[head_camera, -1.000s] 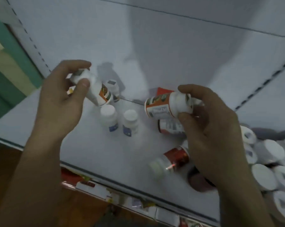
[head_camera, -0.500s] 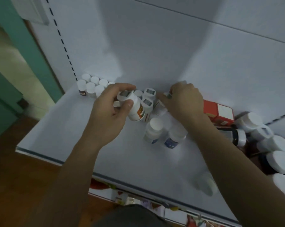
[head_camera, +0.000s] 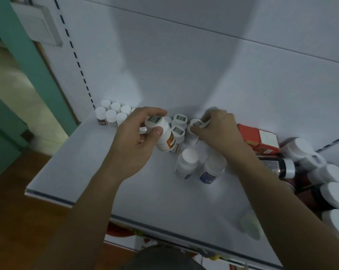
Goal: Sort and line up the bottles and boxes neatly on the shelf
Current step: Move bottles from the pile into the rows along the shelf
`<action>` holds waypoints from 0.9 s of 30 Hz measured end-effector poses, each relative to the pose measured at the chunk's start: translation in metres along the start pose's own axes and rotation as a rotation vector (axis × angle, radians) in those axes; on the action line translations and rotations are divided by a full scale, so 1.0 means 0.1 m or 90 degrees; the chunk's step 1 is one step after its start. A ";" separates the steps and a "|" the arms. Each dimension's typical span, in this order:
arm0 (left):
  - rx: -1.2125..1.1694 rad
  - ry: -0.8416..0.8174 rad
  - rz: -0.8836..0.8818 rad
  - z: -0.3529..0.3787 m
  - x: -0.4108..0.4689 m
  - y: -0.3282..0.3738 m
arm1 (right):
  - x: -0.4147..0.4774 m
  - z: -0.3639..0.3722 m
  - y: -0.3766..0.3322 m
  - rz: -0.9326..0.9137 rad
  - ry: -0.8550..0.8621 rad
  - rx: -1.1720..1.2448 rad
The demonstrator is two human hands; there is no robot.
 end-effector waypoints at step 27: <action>0.125 0.006 0.020 0.51 0.12 -0.65 | -0.37 -0.18 0.02 -0.085 -0.106 0.050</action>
Point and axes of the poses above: each hand's wrist, its own x-axis towards the middle knuckle, its own z-axis out of the palm, y = z × x, the point moved 4 cm from there along x, towards the middle knuckle, and after that the axes turned 5 degrees about -y, right-handed, at the moved point
